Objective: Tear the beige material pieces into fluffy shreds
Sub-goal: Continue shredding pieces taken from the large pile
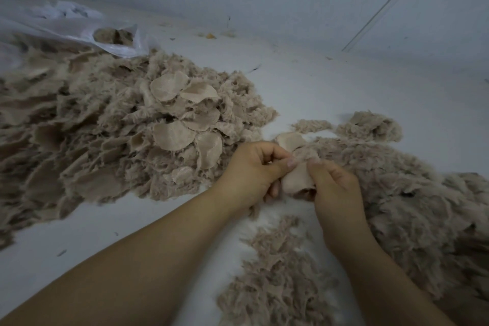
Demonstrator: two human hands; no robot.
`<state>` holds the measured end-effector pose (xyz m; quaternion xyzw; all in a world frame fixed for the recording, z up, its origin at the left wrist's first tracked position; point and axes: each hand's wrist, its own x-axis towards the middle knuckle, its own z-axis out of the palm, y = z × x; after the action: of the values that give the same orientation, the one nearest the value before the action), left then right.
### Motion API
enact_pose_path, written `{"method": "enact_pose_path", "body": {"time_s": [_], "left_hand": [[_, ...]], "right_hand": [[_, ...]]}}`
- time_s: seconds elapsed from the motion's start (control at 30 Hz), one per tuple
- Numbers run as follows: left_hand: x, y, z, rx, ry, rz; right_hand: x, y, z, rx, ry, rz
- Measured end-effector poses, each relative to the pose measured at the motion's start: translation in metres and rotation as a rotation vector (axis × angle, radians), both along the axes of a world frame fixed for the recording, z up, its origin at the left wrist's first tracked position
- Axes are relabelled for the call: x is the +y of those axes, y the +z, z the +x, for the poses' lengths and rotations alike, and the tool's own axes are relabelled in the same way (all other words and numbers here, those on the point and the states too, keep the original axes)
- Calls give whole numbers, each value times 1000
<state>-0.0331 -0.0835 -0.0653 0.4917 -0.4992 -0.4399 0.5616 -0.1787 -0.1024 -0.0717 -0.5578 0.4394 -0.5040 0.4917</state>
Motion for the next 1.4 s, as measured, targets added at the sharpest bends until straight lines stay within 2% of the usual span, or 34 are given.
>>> {"method": "enact_pose_path", "body": {"time_s": [0.17, 0.33, 0.57, 0.7, 0.77, 0.87, 0.93, 1.03, 1.13, 1.3, 1.4], "left_hand": [[-2, 0, -1, 45, -15, -15], [-1, 2, -5, 93, -40, 49], [-2, 1, -6, 140, -74, 122], [-3, 0, -1, 241, -39, 100], [-5, -1, 3, 279, 44, 48], [-7, -4, 8, 231, 194, -56], [-8, -6, 9, 231, 210, -92], [-8, -7, 8, 243, 141, -103], [-7, -7, 5, 255, 61, -90], [-4, -5, 4, 267, -45, 19], [-4, -2, 9, 117, -127, 83]], "right_hand": [[-1, 1, 0, -79, 31, 27], [2, 1, -2, 52, -73, -78], [-2, -4, -1, -103, -179, 4], [-9, -5, -5, -176, -257, 55], [-9, -2, -6, -216, -212, 74], [-2, 0, -5, -71, 38, -67], [1, -1, -3, 2, 153, -115], [-2, -1, 0, 24, 122, -49], [0, 0, 2, 72, 96, -88], [-5, -3, -3, -32, 34, -16], [-4, -4, -4, -41, 38, -35]]}}
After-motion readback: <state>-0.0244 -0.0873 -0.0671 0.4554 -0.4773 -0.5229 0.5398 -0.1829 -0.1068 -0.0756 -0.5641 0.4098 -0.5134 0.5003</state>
